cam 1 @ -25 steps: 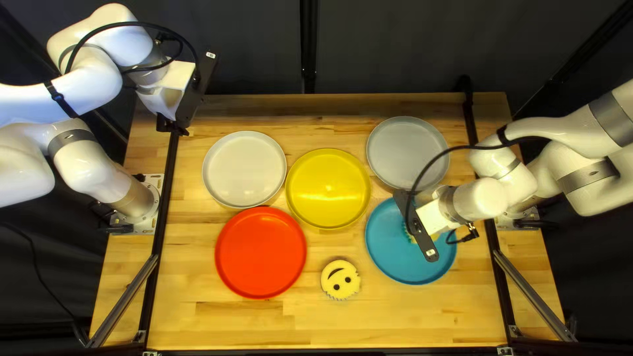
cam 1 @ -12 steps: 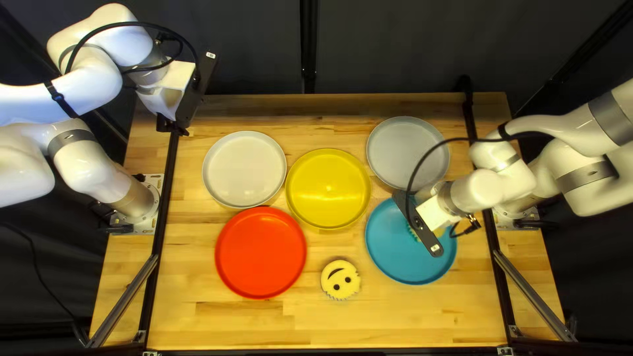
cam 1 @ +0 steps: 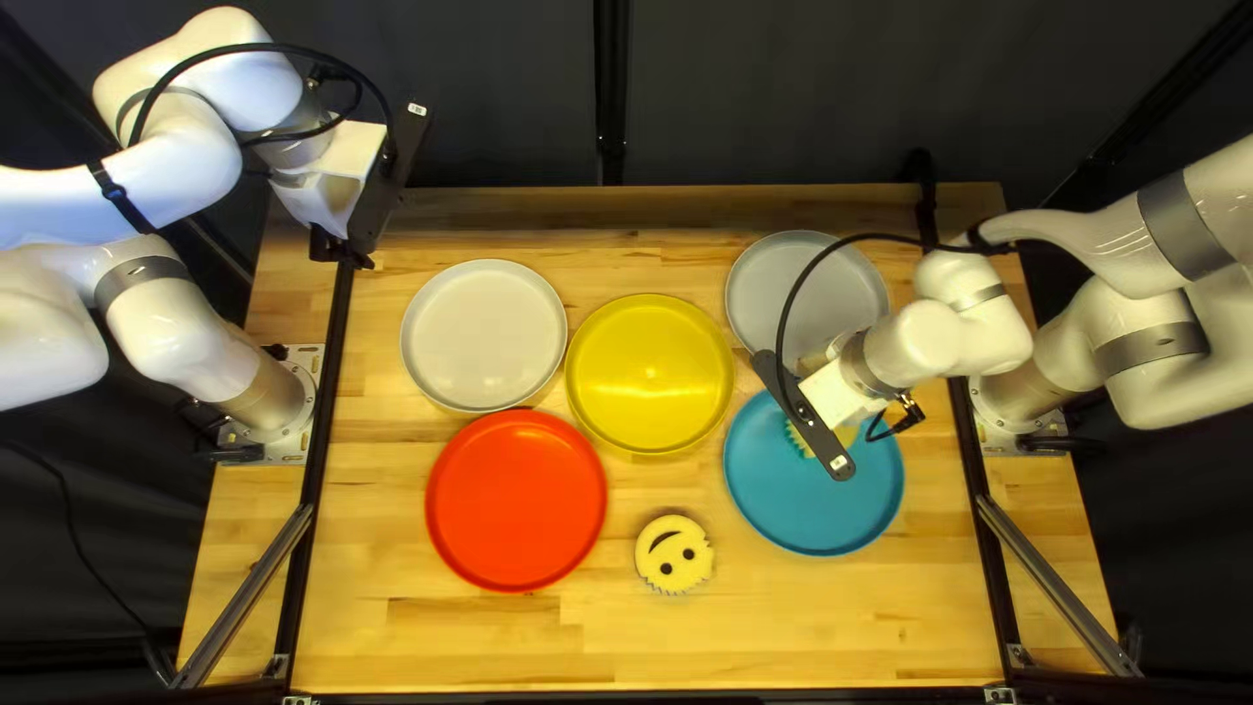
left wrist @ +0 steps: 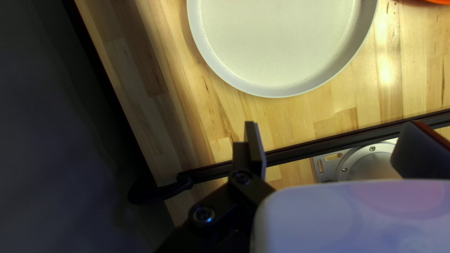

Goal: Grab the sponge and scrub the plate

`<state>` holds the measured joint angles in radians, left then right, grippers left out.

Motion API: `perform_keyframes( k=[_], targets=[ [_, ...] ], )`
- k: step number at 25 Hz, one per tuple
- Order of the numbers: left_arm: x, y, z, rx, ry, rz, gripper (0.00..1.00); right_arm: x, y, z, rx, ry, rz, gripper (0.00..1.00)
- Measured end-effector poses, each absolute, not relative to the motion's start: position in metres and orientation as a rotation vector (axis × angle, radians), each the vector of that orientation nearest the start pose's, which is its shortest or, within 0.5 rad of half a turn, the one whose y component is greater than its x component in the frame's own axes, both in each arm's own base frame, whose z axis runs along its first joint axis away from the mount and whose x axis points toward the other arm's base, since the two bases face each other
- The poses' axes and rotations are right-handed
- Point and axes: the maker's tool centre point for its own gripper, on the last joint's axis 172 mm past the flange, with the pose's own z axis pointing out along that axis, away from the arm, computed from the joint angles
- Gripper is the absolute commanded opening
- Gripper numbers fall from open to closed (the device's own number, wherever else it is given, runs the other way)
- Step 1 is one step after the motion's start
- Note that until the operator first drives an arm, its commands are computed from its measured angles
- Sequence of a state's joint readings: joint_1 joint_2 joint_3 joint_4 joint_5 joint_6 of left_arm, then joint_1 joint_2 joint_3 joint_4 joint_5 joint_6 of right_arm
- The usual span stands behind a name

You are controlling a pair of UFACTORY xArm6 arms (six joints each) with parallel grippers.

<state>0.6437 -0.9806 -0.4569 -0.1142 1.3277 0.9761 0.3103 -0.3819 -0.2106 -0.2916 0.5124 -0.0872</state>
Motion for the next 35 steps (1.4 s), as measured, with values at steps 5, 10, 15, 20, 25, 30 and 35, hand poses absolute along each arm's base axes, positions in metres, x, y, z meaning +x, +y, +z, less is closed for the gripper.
perform_keyframes(
  k=[5,10,15,20,25,30,35],
  targets=[
    [0.215,0.127,0.244,-3.092,0.485,-0.246,1.00,0.273,0.106,0.047,-3.107,-1.065,-0.123,0.00],
    [0.215,0.127,0.244,-3.092,0.485,-0.246,1.00,0.266,0.106,0.045,-3.106,-1.080,-0.096,0.00],
    [0.215,0.127,0.244,-3.092,0.485,-0.246,1.00,0.280,0.077,0.045,-3.116,-1.060,-0.091,0.00],
    [0.215,0.127,0.244,-3.092,0.485,-0.246,1.00,0.302,0.042,0.042,-3.110,-1.048,-0.106,0.00],
    [0.215,0.127,0.244,-3.092,0.485,-0.246,1.00,0.322,0.027,0.046,-3.107,-1.046,-0.136,0.00],
    [0.215,0.127,0.244,-3.092,0.485,-0.246,1.00,0.326,0.030,0.046,-3.108,-1.034,-0.142,0.00],
    [0.215,0.127,0.244,-3.092,0.485,-0.246,1.00,0.319,0.059,0.045,-3.106,-0.991,-0.106,0.00]
  ],
)
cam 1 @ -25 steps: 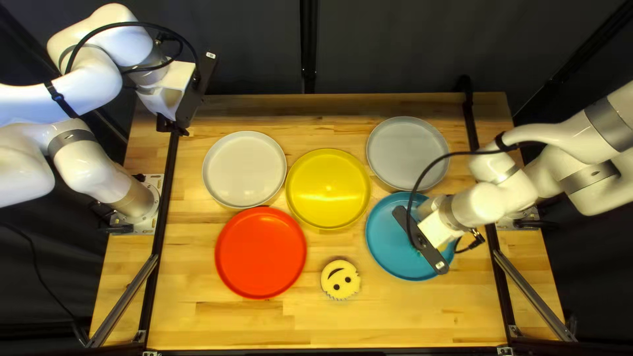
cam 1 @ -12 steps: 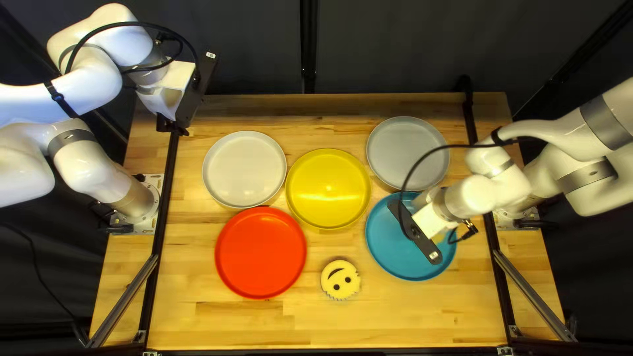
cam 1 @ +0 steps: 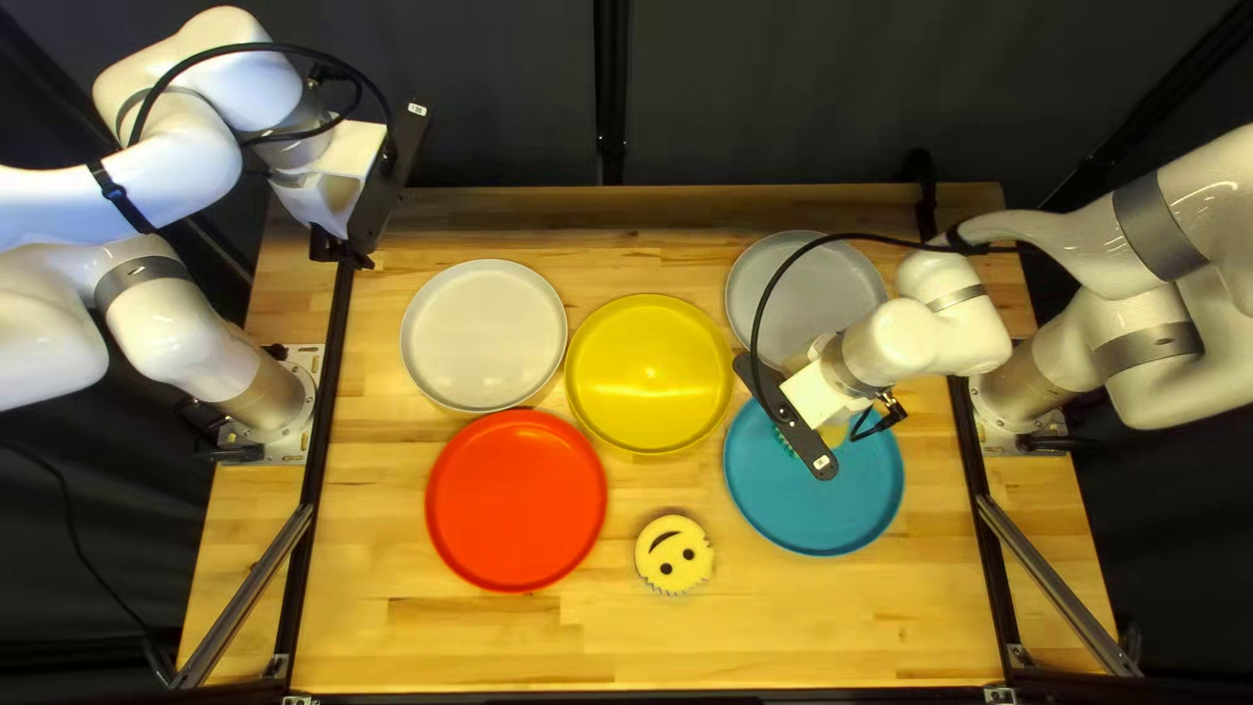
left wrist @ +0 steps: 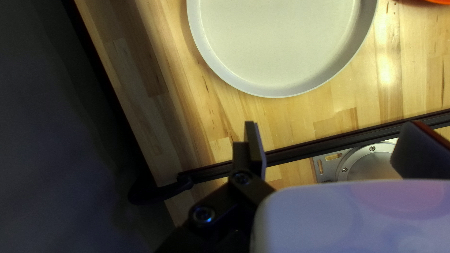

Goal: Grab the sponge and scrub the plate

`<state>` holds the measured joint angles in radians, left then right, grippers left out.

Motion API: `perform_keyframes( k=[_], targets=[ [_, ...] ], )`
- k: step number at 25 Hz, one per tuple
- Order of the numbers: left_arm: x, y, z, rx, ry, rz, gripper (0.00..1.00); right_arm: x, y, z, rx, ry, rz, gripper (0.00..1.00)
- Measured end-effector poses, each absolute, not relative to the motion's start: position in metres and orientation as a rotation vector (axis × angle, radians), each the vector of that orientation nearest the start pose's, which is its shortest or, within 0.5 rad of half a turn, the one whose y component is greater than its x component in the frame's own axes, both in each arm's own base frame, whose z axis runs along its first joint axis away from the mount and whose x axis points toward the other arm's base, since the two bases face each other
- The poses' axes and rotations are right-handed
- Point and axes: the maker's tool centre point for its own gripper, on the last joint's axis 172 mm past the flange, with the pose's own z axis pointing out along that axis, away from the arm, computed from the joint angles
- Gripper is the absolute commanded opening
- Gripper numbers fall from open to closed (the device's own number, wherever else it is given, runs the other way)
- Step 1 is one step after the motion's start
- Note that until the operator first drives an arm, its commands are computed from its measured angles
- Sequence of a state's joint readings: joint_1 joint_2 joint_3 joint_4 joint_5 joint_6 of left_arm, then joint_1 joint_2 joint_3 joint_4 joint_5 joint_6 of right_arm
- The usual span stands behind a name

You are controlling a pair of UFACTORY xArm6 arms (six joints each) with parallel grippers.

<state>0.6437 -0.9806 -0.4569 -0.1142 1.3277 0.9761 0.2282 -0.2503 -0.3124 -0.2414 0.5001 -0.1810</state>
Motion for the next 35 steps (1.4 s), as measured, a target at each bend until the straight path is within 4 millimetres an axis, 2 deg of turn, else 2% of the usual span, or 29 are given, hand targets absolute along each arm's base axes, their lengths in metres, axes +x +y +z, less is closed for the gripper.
perform_keyframes(
  k=[7,10,15,17,22,25,28,30,35],
  targets=[
    [0.215,0.127,0.244,-3.092,0.485,-0.246,1.00,0.313,0.108,0.042,-3.098,-0.893,-0.016,0.00],
    [0.215,0.127,0.244,-3.092,0.485,-0.246,1.00,0.312,0.115,0.042,-3.107,-0.866,0.008,0.00],
    [0.215,0.127,0.244,-3.092,0.485,-0.246,1.00,0.316,0.099,0.046,-3.147,-0.803,0.029,0.00],
    [0.215,0.127,0.244,-3.092,0.485,-0.246,1.00,0.319,0.086,0.047,-3.165,-0.763,0.040,0.00],
    [0.215,0.127,0.244,-3.092,0.485,-0.246,1.00,0.338,0.037,0.039,-3.189,-0.631,0.099,0.00],
    [0.215,0.127,0.244,-3.092,0.485,-0.246,1.00,0.345,0.023,0.039,-3.192,-0.572,0.130,0.00],
    [0.215,0.127,0.244,-3.092,0.485,-0.246,1.00,0.344,0.021,0.041,-3.196,-0.529,0.158,0.00],
    [0.215,0.127,0.244,-3.092,0.485,-0.246,1.00,0.343,0.028,0.042,-3.198,-0.518,0.167,0.00],
    [0.215,0.127,0.244,-3.092,0.485,-0.246,1.00,0.340,0.062,0.046,-3.215,-0.528,0.169,0.00]
  ],
)
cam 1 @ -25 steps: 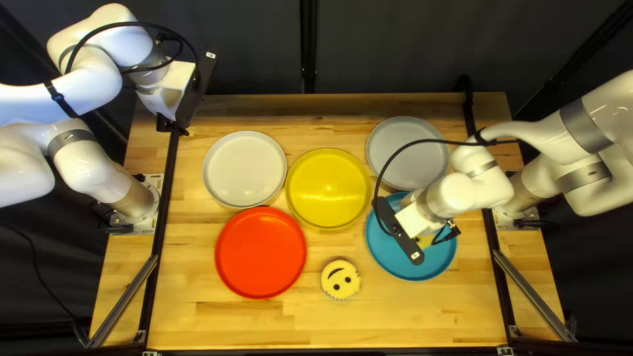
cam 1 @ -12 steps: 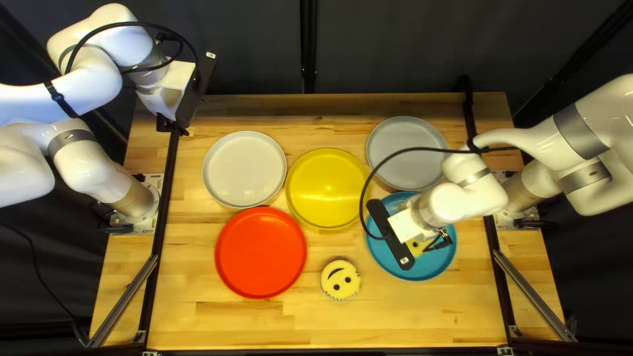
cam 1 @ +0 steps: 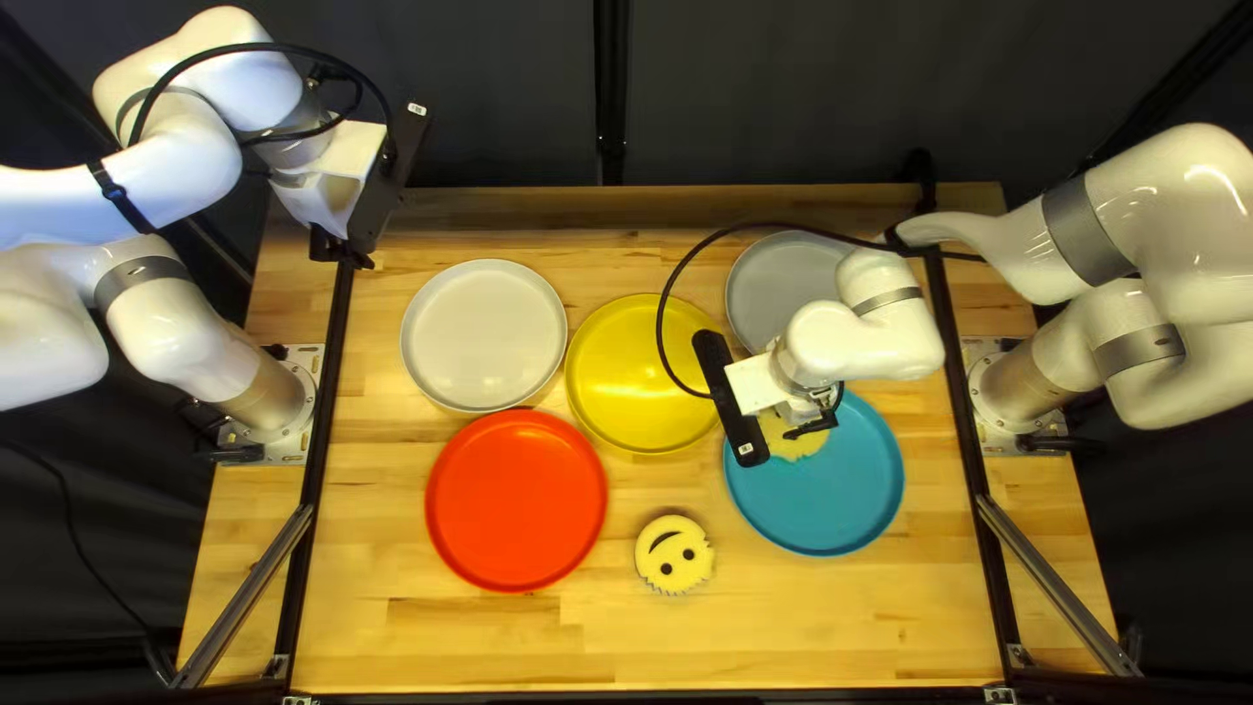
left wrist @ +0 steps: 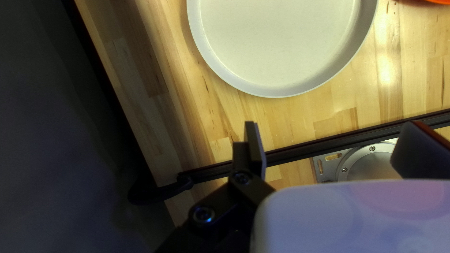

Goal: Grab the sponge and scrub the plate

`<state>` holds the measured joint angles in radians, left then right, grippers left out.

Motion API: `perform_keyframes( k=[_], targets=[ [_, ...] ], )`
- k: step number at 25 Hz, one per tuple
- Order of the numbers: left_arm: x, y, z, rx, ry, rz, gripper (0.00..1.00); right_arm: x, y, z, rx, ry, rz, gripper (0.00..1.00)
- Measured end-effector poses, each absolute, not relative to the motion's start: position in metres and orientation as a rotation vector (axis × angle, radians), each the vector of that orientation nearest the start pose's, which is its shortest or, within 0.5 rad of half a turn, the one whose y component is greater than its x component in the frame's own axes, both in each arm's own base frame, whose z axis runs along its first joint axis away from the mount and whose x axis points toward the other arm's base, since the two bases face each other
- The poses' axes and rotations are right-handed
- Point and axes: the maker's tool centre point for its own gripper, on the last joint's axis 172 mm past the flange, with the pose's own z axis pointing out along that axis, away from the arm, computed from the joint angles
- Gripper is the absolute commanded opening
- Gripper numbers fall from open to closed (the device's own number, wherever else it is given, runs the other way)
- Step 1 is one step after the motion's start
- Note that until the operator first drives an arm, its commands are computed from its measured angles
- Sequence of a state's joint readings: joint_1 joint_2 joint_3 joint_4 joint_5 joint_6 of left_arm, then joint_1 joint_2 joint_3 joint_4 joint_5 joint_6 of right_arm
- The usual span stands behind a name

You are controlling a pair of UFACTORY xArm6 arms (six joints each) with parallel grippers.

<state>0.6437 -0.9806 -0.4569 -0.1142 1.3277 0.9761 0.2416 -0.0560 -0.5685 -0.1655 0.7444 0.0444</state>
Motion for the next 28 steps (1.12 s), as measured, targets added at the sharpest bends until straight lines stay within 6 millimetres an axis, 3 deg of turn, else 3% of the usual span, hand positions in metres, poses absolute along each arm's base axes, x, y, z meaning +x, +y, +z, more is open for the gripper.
perform_keyframes(
  k=[6,11,15,23,28],
  targets=[
    [0.215,0.127,0.244,-3.092,0.485,-0.246,1.00,0.347,0.113,0.049,-3.242,-0.556,0.152,0.00],
    [0.215,0.127,0.244,-3.092,0.485,-0.246,1.00,0.344,0.125,0.048,-3.256,-0.564,0.147,0.00],
    [0.215,0.127,0.244,-3.092,0.485,-0.246,1.00,0.330,0.108,0.048,-3.267,-0.581,0.118,0.00],
    [0.215,0.127,0.244,-3.092,0.485,-0.246,1.00,0.317,0.044,0.060,-3.300,-0.589,0.018,0.00],
    [0.215,0.127,0.244,-3.092,0.485,-0.246,1.00,0.319,0.032,0.058,-3.306,-0.593,-0.014,0.00]
  ],
)
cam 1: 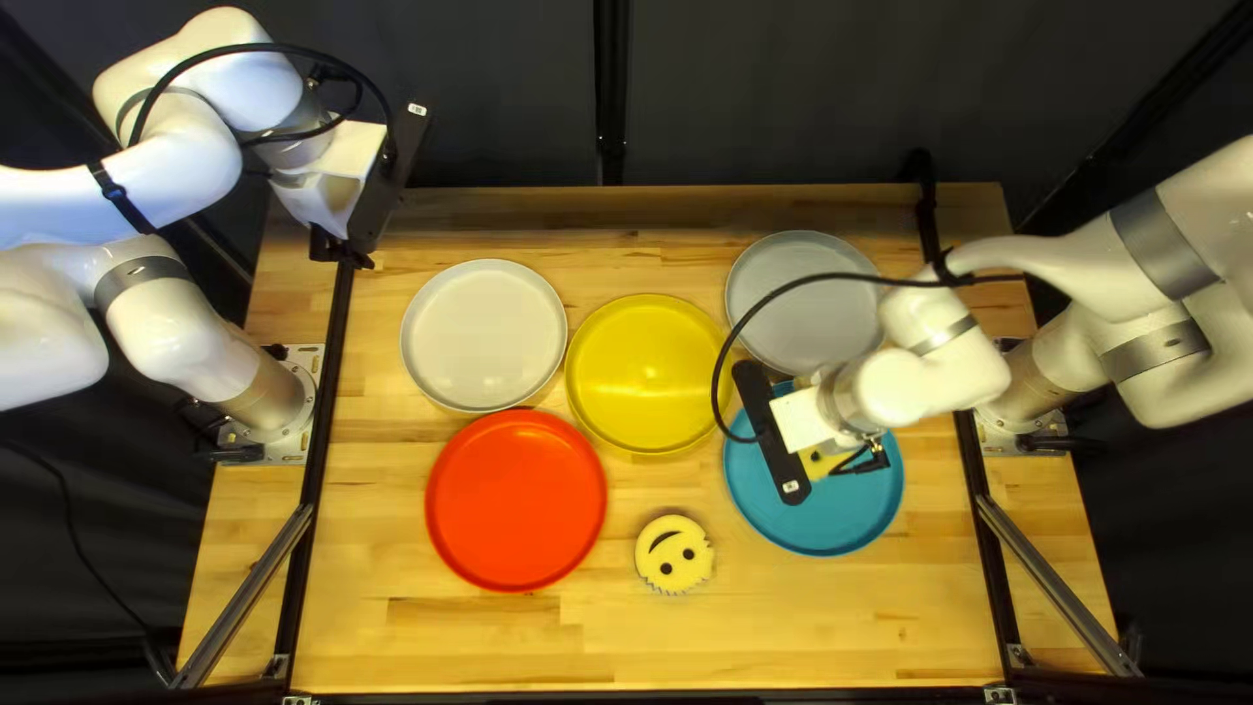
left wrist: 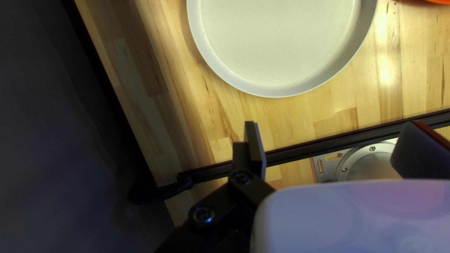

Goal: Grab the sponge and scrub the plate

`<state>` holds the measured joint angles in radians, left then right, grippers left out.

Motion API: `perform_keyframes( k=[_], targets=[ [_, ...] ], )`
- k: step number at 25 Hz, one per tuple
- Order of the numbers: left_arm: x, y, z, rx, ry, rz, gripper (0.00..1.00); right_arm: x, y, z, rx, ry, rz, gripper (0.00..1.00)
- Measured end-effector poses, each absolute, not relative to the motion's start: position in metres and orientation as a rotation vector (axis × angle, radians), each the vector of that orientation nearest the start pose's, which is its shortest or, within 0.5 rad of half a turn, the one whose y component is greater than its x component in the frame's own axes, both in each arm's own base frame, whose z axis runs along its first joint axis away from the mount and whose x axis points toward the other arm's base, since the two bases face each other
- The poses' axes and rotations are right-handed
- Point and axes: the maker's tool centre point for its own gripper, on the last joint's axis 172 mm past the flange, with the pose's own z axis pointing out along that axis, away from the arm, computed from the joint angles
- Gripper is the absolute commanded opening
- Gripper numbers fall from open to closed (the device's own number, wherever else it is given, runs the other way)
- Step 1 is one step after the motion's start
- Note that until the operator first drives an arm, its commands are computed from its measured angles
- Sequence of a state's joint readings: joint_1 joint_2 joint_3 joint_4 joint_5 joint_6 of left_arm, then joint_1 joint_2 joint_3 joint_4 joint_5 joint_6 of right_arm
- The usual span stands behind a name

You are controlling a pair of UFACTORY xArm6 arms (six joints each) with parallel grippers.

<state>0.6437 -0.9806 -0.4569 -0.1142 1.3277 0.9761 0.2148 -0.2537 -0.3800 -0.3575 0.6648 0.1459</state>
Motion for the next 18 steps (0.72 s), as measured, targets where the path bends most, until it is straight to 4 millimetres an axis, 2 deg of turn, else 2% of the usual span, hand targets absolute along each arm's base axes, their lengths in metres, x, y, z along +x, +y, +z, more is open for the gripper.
perform_keyframes(
  k=[4,13,16,18],
  targets=[
    [0.215,0.127,0.244,-3.092,0.485,-0.246,1.00,0.314,0.052,0.053,-3.297,-0.627,-0.049,0.00],
    [0.215,0.127,0.244,-3.092,0.485,-0.246,1.00,0.295,0.119,0.050,-3.293,-0.740,-0.091,0.00],
    [0.215,0.127,0.244,-3.092,0.485,-0.246,1.00,0.288,0.130,0.050,-3.299,-0.767,-0.087,0.00],
    [0.215,0.127,0.244,-3.092,0.485,-0.246,1.00,0.287,0.130,0.051,-3.301,-0.775,-0.085,0.00]
  ],
)
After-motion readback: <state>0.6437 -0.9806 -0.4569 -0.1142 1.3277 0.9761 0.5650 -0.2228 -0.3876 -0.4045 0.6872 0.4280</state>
